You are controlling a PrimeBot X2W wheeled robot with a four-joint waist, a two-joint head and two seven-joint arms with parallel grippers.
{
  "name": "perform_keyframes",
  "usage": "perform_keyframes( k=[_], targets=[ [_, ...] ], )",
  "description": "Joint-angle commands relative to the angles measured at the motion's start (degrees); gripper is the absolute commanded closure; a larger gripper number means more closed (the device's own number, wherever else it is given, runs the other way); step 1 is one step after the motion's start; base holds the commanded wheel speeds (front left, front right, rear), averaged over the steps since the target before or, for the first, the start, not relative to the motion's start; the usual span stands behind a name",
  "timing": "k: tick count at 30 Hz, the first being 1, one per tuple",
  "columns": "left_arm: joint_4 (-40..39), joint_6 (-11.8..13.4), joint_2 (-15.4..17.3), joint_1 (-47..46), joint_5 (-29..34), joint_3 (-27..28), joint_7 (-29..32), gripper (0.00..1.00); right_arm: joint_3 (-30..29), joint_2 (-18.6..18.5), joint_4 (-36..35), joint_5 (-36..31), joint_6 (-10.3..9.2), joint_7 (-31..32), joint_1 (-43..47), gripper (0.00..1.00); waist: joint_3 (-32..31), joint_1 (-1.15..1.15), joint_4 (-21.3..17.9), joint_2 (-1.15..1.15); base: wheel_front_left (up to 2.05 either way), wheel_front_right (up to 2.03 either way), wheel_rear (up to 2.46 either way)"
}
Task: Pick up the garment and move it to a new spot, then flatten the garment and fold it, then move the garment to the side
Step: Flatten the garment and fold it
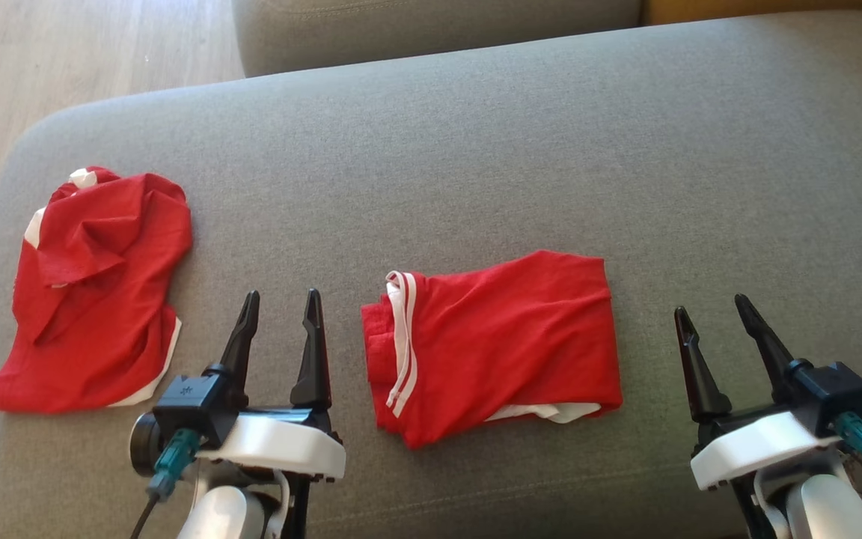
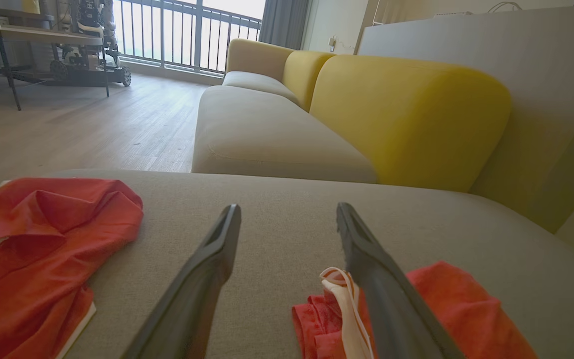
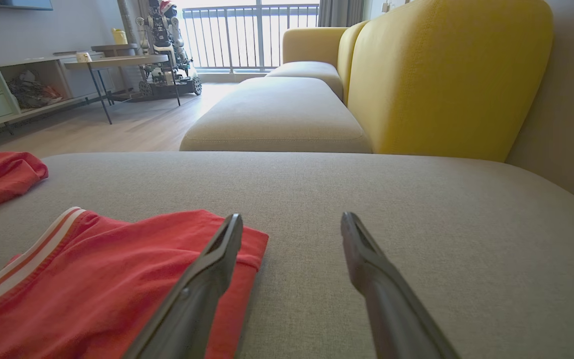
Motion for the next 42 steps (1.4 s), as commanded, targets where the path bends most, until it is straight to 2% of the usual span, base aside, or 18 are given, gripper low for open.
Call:
perform_keyframes(
  k=[1,4,5,6,7,14,23,28,32,38,42],
  targets=[
    [-2.12,0.11,0.14,-1.63,0.37,1.7,-0.7,0.0,1.08,0.02,-1.63,-0.36,-0.01,-0.74,-2.3,0.0,0.19,0.0,0.17,0.0,0.0,0.0,0.0],
    [-2.11,0.03,0.14,-1.89,0.38,1.46,-0.7,0.0,2.0,0.32,-1.73,0.24,-0.01,-1.04,-2.59,0.0,0.84,0.0,0.69,0.0,0.0,0.0,0.0],
    [-2.08,0.01,0.14,-2.04,0.39,1.37,-0.7,0.0,2.58,0.36,-1.67,0.26,-0.01,-1.09,-2.76,0.18,1.12,0.0,0.93,0.0,0.0,0.0,0.0],
    [-2.06,-0.02,0.14,-2.2,0.39,1.26,-0.7,0.0,2.95,0.4,-1.59,0.13,-0.01,-1.14,-2.97,0.67,1.44,0.0,1.21,0.0,0.0,0.0,0.0],
    [-2.04,-0.05,0.14,-2.38,0.41,1.15,-0.7,0.0,3.3,0.47,-1.58,0.13,-0.01,-1.19,-3.25,1.0,1.77,0.0,1.51,0.0,0.0,0.0,0.0],
    [-1.91,-0.27,0.14,-3.62,0.57,0.84,-0.7,0.0,6.97,0.98,1.14,0.24,-0.01,-1.38,-6.17,1.0,4.55,0.0,3.85,0.0,0.0,0.0,0.0],
    [-1.67,0.0,0.14,-5.57,0.32,-0.32,-0.7,0.0,10.61,1.21,14.13,1.33,-0.01,-1.56,-11.02,1.0,6.83,0.0,9.42,0.0,0.0,0.0,0.0],
    [-2.13,0.51,0.14,-5.84,-0.18,-0.76,-0.7,0.0,9.4,0.68,22.38,1.11,-0.01,0.96,-12.37,1.0,6.99,0.0,13.04,0.0,0.0,0.0,0.0],
    [-2.12,0.66,0.14,-5.62,-0.31,-0.84,-0.7,0.0,8.7,0.65,23.75,1.12,-0.01,-0.17,-13.32,1.0,6.78,0.0,14.86,0.0,0.0,0.0,0.0],
    [-2.19,0.79,0.14,-4.85,-0.39,-0.52,-0.7,0.0,7.96,1.34,17.64,2.76,-0.01,-1.67,-14.78,1.0,5.77,0.0,16.87,0.0,0.0,0.0,0.0],
    [-2.18,0.73,0.14,-4.92,-0.65,-1.14,-0.7,0.0,9.91,1.63,18.57,2.61,-0.01,-1.69,-15.7,1.0,5.6,0.0,18.0,0.0,0.0,0.0,0.0]
  ],
)
